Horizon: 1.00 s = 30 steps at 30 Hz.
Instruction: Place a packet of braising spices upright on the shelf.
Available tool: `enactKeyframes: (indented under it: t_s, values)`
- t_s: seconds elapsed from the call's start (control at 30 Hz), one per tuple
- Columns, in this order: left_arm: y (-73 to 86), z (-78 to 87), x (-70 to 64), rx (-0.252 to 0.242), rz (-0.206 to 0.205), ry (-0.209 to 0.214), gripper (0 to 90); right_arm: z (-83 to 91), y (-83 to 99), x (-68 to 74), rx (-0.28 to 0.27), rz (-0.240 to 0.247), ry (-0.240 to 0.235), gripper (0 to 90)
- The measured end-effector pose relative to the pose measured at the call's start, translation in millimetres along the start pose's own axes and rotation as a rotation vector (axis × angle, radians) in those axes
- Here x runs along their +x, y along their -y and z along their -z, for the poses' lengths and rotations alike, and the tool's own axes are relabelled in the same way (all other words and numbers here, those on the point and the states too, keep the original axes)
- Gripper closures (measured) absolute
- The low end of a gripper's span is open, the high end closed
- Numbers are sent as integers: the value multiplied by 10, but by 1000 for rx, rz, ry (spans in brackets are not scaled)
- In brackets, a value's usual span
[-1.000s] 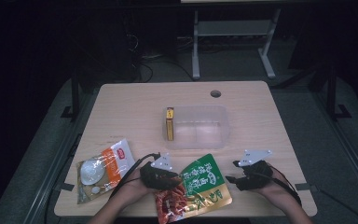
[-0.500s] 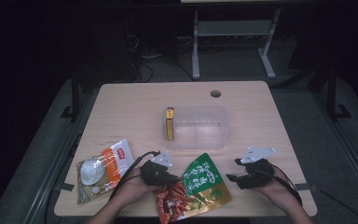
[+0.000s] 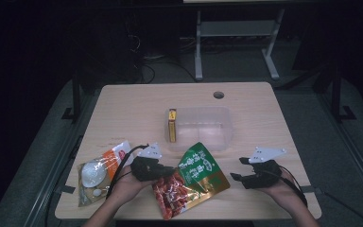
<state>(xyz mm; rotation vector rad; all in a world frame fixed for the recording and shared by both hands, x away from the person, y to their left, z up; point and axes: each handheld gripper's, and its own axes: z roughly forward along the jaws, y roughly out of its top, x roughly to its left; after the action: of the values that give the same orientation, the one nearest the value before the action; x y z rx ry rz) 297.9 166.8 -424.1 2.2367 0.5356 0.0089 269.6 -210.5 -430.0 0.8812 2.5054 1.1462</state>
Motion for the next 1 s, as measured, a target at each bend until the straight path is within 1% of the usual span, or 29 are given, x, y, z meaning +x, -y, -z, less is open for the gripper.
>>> enactKeyframes:
  t_s: [0.03,0.07,0.13,0.17,0.2,0.23,0.27,0.3,0.37,0.43,0.47,0.53,0.63,0.67,0.73,0.77,0.8,0.9,0.97,1.0]
  values:
    - [-3,61,35,-14,13,-4,894,3,-8,7,-4,-5,-5,333]
    - [0,83,44,-26,26,-8,894,3,-12,9,-8,-4,-8,332]
    - [-1,133,70,-32,22,-32,894,9,-24,18,-23,6,-14,333]
    - [-1,133,70,-32,22,-32,894,9,-24,18,-23,6,-14,333]
    - [-5,178,85,-42,25,-57,895,24,-42,34,-38,5,-31,333]
    - [-8,198,98,-47,23,-68,895,29,-48,41,-41,3,-34,333]
    - [-8,198,98,-47,23,-68,895,31,-54,45,-49,8,-41,332]
    - [-7,225,119,-53,21,-77,895,31,-54,45,-49,8,-41,332]
    - [1,273,135,-71,47,-92,895,42,-73,67,-71,7,-63,332]
    - [7,305,154,-78,46,-105,894,42,-89,76,-86,12,-83,331]
    - [11,315,155,-93,59,-109,894,39,-100,88,-92,8,-92,331]
    - [15,345,172,-109,68,-112,895,15,-126,103,-97,12,-106,331]
    - [16,401,184,-147,88,-115,895,-70,-179,138,-91,22,-124,332]
    - [13,420,187,-153,86,-116,895,-104,-212,151,-94,30,-129,335]
    - [7,465,179,-184,97,-122,895,-150,-264,160,-113,26,-148,336]
    - [7,465,179,-184,97,-122,895,-150,-264,160,-113,26,-148,336]
    - [-1,518,178,-213,102,-123,895,-216,-339,171,-130,20,-170,336]
    - [-10,552,168,-245,117,-117,895,-297,-424,196,-148,18,-190,342]
    - [-18,559,162,-254,107,-119,895,-368,-485,214,-162,23,-211,356]
    - [-18,559,162,-254,107,-119,895,-368,-485,214,-162,23,-211,356]
